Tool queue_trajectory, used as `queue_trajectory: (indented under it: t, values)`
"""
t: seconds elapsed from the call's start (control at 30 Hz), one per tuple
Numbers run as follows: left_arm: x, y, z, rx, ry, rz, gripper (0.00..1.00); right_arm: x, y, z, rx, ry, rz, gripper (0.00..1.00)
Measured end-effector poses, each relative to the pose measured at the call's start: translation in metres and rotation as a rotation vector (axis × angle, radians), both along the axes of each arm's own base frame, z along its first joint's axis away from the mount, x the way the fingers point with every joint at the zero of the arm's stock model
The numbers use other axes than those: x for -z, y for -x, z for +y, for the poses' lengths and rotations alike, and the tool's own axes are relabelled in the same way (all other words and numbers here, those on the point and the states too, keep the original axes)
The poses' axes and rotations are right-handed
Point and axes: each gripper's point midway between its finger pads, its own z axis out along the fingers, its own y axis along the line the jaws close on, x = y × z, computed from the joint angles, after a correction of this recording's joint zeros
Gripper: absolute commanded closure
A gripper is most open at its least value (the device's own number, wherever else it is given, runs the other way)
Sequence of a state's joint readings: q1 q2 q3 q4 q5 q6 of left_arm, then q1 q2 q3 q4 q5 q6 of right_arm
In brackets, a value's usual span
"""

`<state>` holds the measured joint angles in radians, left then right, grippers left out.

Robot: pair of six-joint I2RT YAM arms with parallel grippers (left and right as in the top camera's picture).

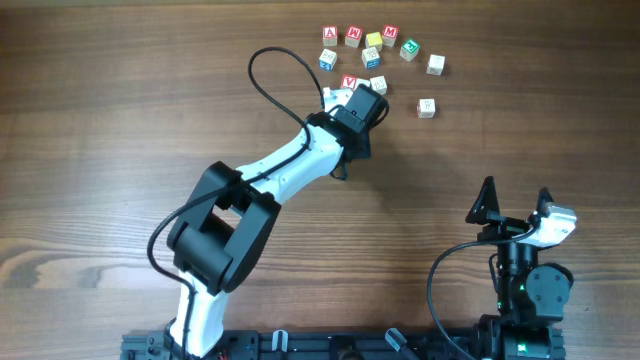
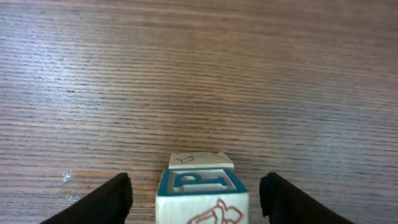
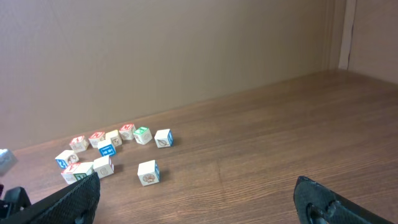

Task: Form a tower

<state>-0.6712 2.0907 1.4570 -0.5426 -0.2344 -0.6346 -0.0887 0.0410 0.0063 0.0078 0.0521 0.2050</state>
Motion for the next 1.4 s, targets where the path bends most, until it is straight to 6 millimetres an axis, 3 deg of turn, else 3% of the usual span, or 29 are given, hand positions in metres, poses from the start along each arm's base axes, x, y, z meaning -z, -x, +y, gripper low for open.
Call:
queue_trajectory:
  t: [0.23,0.57,1.4]
  values:
    - [0.0063,0.0010,0.0006,0.001,-0.008,0.011,0.45,0.0000,0.0000,-0.0001,0.000,0.000,0.000,0.00]
    - [0.0063,0.0012,0.0002,0.002,-0.005,0.012,0.60,0.0000,0.0000,-0.0001,0.000,0.000,0.000,0.00]
    - [0.0063,0.0011,0.0001,0.047,-0.027,0.009,0.68,0.0000,0.0000,-0.0001,0.000,0.000,0.000,0.00]
